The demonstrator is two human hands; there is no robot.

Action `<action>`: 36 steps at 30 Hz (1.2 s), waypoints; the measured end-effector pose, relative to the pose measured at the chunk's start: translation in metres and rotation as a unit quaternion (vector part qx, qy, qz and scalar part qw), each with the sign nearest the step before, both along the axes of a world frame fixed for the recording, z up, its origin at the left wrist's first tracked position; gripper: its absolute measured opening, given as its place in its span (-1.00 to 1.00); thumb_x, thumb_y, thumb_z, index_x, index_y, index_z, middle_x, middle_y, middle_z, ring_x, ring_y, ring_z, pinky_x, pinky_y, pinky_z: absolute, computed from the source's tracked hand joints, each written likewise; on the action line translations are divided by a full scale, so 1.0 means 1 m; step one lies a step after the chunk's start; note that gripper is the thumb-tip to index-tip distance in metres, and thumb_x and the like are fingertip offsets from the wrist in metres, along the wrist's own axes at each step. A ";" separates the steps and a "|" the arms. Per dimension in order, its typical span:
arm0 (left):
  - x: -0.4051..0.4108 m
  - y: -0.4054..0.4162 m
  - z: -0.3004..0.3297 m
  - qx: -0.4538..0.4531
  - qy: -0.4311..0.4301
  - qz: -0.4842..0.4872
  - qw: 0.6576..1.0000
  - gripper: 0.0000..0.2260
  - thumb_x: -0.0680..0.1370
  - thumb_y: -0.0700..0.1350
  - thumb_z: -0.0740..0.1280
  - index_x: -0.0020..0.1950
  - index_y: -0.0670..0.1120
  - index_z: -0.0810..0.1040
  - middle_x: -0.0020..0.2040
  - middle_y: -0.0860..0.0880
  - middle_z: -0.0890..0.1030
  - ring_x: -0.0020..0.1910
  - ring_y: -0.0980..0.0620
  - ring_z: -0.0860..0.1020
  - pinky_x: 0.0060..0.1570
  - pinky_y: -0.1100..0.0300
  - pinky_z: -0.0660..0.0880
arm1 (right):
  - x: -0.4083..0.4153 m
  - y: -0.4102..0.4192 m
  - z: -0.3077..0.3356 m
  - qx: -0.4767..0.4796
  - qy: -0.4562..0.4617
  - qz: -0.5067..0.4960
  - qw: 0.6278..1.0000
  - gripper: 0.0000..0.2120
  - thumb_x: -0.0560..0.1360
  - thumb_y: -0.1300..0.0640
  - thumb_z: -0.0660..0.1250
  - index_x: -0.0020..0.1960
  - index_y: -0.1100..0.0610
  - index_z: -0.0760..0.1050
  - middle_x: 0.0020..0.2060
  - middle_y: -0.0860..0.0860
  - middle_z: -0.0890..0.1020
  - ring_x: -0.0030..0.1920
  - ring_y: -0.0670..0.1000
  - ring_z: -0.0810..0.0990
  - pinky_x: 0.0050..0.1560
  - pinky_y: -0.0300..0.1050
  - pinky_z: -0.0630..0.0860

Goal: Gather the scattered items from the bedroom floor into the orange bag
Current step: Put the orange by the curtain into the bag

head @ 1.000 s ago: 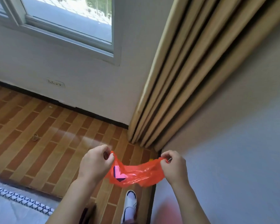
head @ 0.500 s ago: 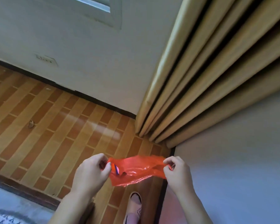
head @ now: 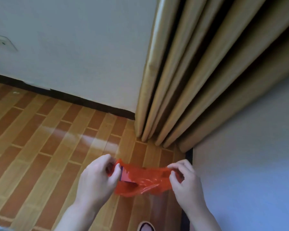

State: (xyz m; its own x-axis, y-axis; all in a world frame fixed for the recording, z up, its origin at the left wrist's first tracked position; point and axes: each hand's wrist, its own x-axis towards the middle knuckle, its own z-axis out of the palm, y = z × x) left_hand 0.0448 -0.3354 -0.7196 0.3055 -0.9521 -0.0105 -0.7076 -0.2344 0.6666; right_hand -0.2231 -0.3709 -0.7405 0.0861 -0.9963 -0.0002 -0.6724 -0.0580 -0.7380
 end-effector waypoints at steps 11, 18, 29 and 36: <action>-0.008 -0.029 -0.100 -0.164 0.047 0.032 0.985 -0.54 0.55 -0.10 0.44 0.40 0.15 0.44 -0.05 0.15 0.57 -0.12 0.15 0.58 -0.18 0.11 0.59 | 0.005 -0.009 -0.123 -0.127 0.056 0.050 0.989 -0.76 0.57 -0.02 0.33 0.17 0.01 0.64 0.22 -0.14 0.50 0.30 -0.08 0.49 0.30 -0.20 0.43; 0.004 -0.006 -0.161 -0.165 -0.033 -0.025 0.985 -0.16 0.48 -0.44 0.28 0.64 0.15 0.17 0.37 0.04 0.38 0.04 0.07 0.52 -0.15 0.28 0.56 | 0.024 -0.002 -0.159 -0.100 0.116 0.149 0.977 -0.53 0.52 -0.23 0.36 0.39 -0.12 0.52 0.43 -0.23 0.40 0.47 -0.20 0.27 0.48 -0.15 0.22; 0.031 0.005 -0.239 0.027 0.002 -0.018 0.999 -0.19 0.50 0.13 0.47 0.63 0.25 0.08 0.57 0.04 0.20 0.57 -0.02 0.18 0.52 -0.04 0.26 | 0.041 0.014 -0.253 -0.048 0.245 0.272 0.929 -0.31 0.54 -0.31 0.25 0.62 -0.19 0.19 0.64 -0.19 0.10 0.64 -0.10 -0.03 0.64 0.10 -0.03; 0.048 0.007 -0.278 0.154 -0.096 -0.064 0.981 -0.06 0.41 0.26 0.50 0.64 0.22 0.00 0.63 -0.05 0.13 0.61 -0.10 0.08 0.52 -0.14 0.23 | 0.030 0.031 -0.318 0.004 0.296 0.285 0.912 -0.36 0.62 -0.18 0.21 0.64 -0.17 0.09 0.66 -0.10 0.07 0.66 -0.02 -0.06 0.59 0.06 -0.25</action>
State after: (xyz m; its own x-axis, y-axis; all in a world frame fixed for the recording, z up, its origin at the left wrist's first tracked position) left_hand 0.0924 -0.3283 -0.9977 0.2087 -0.9436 -0.2571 -0.8498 -0.3051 0.4299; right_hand -0.1929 -0.3398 -1.0586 0.5728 -0.7893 -0.2213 -0.8149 -0.5190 -0.2581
